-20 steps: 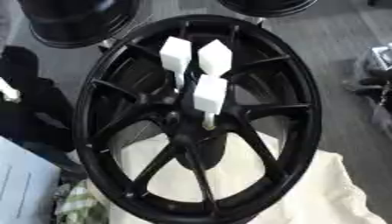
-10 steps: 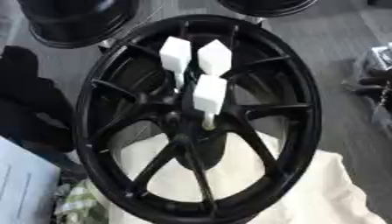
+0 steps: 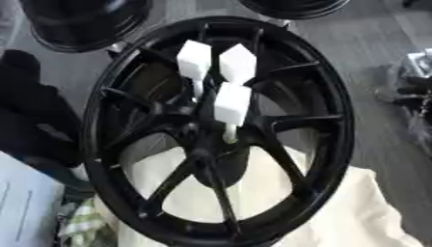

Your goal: Pull the pin out of the wheel hub.

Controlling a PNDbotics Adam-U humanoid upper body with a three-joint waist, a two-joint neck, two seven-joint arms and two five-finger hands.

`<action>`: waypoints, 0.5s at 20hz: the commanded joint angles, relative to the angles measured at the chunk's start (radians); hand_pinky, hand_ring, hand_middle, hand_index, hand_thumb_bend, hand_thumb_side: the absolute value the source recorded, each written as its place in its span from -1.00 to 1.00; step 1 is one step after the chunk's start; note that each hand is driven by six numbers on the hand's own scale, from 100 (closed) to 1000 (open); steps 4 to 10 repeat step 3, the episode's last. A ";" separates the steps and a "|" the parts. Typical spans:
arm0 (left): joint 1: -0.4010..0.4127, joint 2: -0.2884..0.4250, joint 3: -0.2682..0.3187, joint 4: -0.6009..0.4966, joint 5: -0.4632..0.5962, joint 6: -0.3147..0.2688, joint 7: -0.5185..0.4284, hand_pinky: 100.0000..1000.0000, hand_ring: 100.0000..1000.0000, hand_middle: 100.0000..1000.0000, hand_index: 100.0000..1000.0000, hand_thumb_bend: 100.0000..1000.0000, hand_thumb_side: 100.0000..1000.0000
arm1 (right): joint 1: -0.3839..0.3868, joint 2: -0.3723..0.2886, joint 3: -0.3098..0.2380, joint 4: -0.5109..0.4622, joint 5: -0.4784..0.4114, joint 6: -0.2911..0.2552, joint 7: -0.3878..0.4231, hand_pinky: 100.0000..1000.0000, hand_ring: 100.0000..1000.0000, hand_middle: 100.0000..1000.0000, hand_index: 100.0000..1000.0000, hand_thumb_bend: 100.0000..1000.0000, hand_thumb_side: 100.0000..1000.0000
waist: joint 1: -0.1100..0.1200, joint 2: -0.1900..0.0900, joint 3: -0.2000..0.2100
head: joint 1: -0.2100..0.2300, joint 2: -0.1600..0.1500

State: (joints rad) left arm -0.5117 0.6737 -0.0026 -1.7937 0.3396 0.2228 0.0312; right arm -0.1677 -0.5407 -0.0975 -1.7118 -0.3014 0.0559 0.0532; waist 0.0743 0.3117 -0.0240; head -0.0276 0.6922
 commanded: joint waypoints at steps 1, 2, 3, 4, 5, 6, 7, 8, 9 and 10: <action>-0.023 -0.100 0.023 -0.016 0.081 -0.030 0.052 0.52 0.29 0.08 0.49 -1.00 0.51 | -0.012 -0.013 -0.006 -0.018 -0.008 0.002 -0.001 0.91 0.41 0.37 0.62 -1.00 0.62 | -0.008 -0.015 0.001 | 0.003 -0.006; -0.027 -0.129 0.024 -0.011 0.092 -0.039 0.059 0.52 0.30 0.08 0.50 -1.00 0.52 | -0.013 -0.012 -0.006 -0.018 -0.009 0.002 -0.001 0.91 0.41 0.37 0.62 -1.00 0.62 | -0.010 -0.014 0.001 | 0.003 -0.006; -0.031 -0.153 0.025 -0.006 0.096 -0.048 0.060 0.52 0.31 0.10 0.51 -1.00 0.52 | -0.014 -0.011 -0.006 -0.018 -0.010 0.002 -0.001 0.91 0.41 0.37 0.62 -1.00 0.62 | -0.011 -0.014 0.001 | 0.005 -0.007; -0.031 -0.153 0.025 -0.006 0.096 -0.048 0.060 0.52 0.31 0.10 0.51 -1.00 0.52 | -0.014 -0.011 -0.006 -0.018 -0.010 0.002 -0.001 0.91 0.41 0.37 0.62 -1.00 0.62 | -0.011 -0.014 0.001 | 0.005 -0.007; -0.031 -0.153 0.025 -0.006 0.096 -0.048 0.060 0.52 0.31 0.10 0.51 -1.00 0.52 | -0.014 -0.011 -0.006 -0.018 -0.010 0.002 -0.001 0.91 0.41 0.37 0.62 -1.00 0.62 | -0.011 -0.014 0.001 | 0.005 -0.007; -0.031 -0.153 0.025 -0.006 0.096 -0.048 0.060 0.52 0.31 0.10 0.51 -1.00 0.52 | -0.014 -0.011 -0.006 -0.018 -0.010 0.002 -0.001 0.91 0.41 0.37 0.62 -1.00 0.62 | -0.011 -0.014 0.001 | 0.005 -0.007; -0.031 -0.153 0.025 -0.006 0.096 -0.048 0.060 0.52 0.31 0.10 0.51 -1.00 0.52 | -0.014 -0.011 -0.006 -0.018 -0.010 0.002 -0.001 0.91 0.41 0.37 0.62 -1.00 0.62 | -0.011 -0.014 0.001 | 0.005 -0.007; -0.031 -0.153 0.025 -0.006 0.096 -0.048 0.060 0.52 0.31 0.10 0.51 -1.00 0.52 | -0.014 -0.011 -0.006 -0.018 -0.010 0.002 -0.001 0.91 0.41 0.37 0.62 -1.00 0.62 | -0.011 -0.014 0.001 | 0.005 -0.007; -0.031 -0.153 0.025 -0.006 0.096 -0.048 0.060 0.52 0.31 0.10 0.51 -1.00 0.52 | -0.014 -0.011 -0.006 -0.018 -0.010 0.002 -0.001 0.91 0.41 0.37 0.62 -1.00 0.62 | -0.011 -0.014 0.001 | 0.005 -0.007; -0.031 -0.153 0.025 -0.006 0.096 -0.048 0.060 0.52 0.31 0.10 0.51 -1.00 0.52 | -0.014 -0.011 -0.006 -0.018 -0.010 0.002 -0.001 0.91 0.41 0.37 0.62 -1.00 0.62 | -0.011 -0.014 0.001 | 0.005 -0.007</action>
